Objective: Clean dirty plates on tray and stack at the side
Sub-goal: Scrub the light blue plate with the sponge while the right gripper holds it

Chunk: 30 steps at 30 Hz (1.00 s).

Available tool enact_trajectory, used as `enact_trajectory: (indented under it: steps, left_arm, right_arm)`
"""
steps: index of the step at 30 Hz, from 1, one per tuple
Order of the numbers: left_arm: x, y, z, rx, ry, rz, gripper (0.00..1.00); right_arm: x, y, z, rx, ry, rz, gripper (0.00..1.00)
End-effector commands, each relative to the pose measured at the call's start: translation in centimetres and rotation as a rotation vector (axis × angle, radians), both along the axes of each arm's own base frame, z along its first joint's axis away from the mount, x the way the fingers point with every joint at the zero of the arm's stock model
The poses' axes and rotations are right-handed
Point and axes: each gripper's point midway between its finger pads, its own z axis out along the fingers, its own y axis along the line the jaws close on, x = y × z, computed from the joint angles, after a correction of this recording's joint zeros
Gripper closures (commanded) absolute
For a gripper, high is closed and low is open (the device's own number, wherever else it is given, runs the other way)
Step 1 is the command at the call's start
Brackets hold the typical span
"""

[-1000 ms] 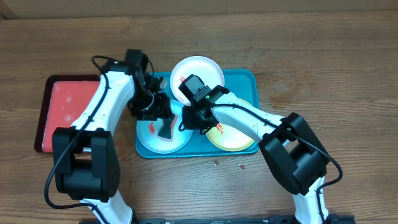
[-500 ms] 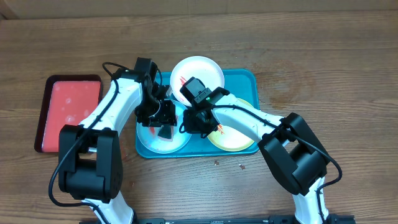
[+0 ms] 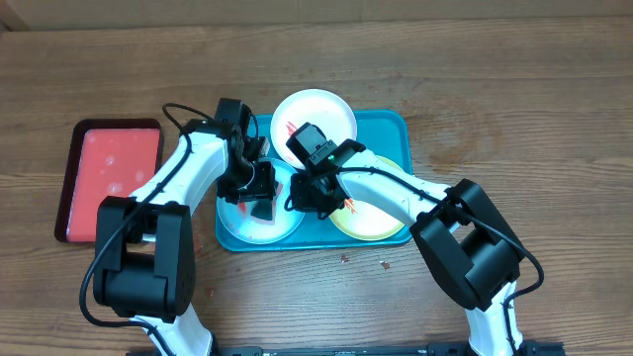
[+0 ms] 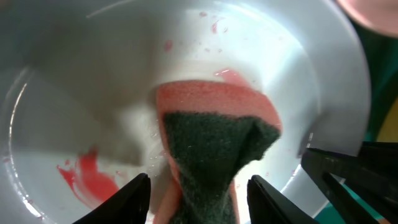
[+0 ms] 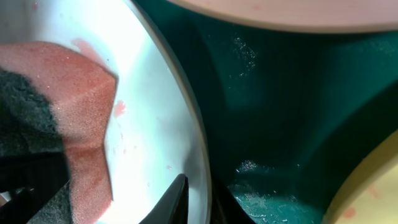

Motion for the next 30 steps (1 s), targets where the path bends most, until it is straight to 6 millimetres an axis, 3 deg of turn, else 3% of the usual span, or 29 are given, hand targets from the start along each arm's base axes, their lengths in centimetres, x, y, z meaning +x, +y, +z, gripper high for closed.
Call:
enact_trajectory:
  steps: [1,5,9,17,20,24,30]
  left_arm:
    - [-0.5,-0.2,-0.8,0.023,0.017,0.004,0.49]
    - [-0.5,-1.0,-0.9,0.025,0.005,-0.022,0.51]
    - [-0.3,-0.6,-1.1,0.089,-0.004,0.013,0.64]
    - [-1.0,0.0,-1.7,0.124,0.017,0.033,0.64]
    - [-1.1,0.2,-1.8,0.135,0.017,0.034,0.69]
    - [-0.7,1.2,-1.9,0.189,-0.006,0.039,0.77]
    - [-0.1,4.2,-1.8,0.362,-0.045,0.073,0.89]
  right_arm:
    - [-0.3,-0.7,-0.8,-0.026,0.008,-0.009,0.85]
    - [-0.3,-0.7,-0.8,-0.023,0.006,-0.009,0.85]
    - [-0.3,-0.7,-0.8,-0.024,0.006,-0.009,0.85]
    - [-0.3,-0.7,-0.8,-0.025,0.006,-0.008,0.85]
    - [-0.4,-0.7,-0.8,-0.026,0.009,-0.008,0.85]
    - [-0.4,-0.8,-0.8,-0.030,0.012,-0.008,0.85]
    - [-0.4,-0.8,-0.8,-0.030,0.011,-0.005,0.85]
